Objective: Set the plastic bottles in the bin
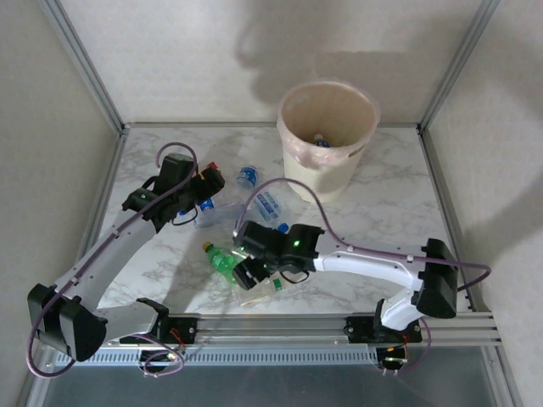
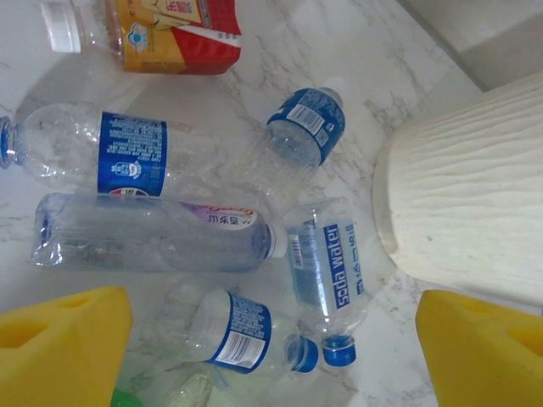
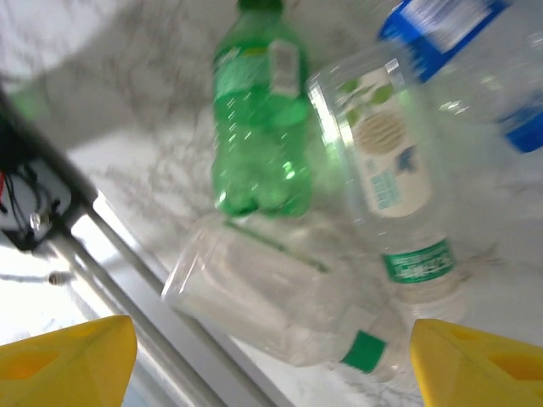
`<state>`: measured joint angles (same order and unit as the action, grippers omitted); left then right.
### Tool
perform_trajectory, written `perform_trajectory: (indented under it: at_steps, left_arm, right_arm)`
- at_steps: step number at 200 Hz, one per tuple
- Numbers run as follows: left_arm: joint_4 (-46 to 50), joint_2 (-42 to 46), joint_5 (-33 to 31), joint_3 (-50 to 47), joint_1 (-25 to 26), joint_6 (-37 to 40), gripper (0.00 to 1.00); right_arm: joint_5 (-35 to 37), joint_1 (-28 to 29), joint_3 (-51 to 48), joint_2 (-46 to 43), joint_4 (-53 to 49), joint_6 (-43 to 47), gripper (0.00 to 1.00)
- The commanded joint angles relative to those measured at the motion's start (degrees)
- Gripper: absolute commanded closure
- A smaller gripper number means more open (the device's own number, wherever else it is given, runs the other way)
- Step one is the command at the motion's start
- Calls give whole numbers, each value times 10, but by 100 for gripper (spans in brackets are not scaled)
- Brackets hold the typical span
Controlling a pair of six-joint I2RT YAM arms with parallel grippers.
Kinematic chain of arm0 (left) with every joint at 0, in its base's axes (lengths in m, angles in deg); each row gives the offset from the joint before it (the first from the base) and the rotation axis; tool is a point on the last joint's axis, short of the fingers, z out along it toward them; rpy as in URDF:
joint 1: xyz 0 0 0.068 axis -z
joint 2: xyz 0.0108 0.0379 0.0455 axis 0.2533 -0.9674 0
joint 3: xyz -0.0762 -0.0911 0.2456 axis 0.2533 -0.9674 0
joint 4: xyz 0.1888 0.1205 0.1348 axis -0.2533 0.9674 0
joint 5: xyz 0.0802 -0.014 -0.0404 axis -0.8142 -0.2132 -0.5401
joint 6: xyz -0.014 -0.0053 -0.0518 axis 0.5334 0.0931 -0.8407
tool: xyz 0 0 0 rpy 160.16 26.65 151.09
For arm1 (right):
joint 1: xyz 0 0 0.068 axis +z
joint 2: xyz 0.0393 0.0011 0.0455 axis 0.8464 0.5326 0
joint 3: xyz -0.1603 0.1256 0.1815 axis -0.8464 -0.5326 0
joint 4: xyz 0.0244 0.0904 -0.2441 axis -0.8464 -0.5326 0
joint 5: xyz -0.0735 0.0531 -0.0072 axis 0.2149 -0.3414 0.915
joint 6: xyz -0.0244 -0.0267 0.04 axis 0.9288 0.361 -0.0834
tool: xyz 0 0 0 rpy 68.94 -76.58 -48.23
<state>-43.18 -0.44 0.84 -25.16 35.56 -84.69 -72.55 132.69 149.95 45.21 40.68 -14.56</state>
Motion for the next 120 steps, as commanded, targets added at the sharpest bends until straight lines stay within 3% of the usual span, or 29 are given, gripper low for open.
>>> perform_trajectory:
  at_steps: [1, 120]
  left_arm:
    - [-2, 13, 2, -17, -4, -16, 14]
    - [7, 81, 1, -77, -7, -34, 13]
  right_arm:
    - [-6, 29, 10, 46, -30, 31, 13]
    - [48, 61, 24, 150, -20, 83, 4]
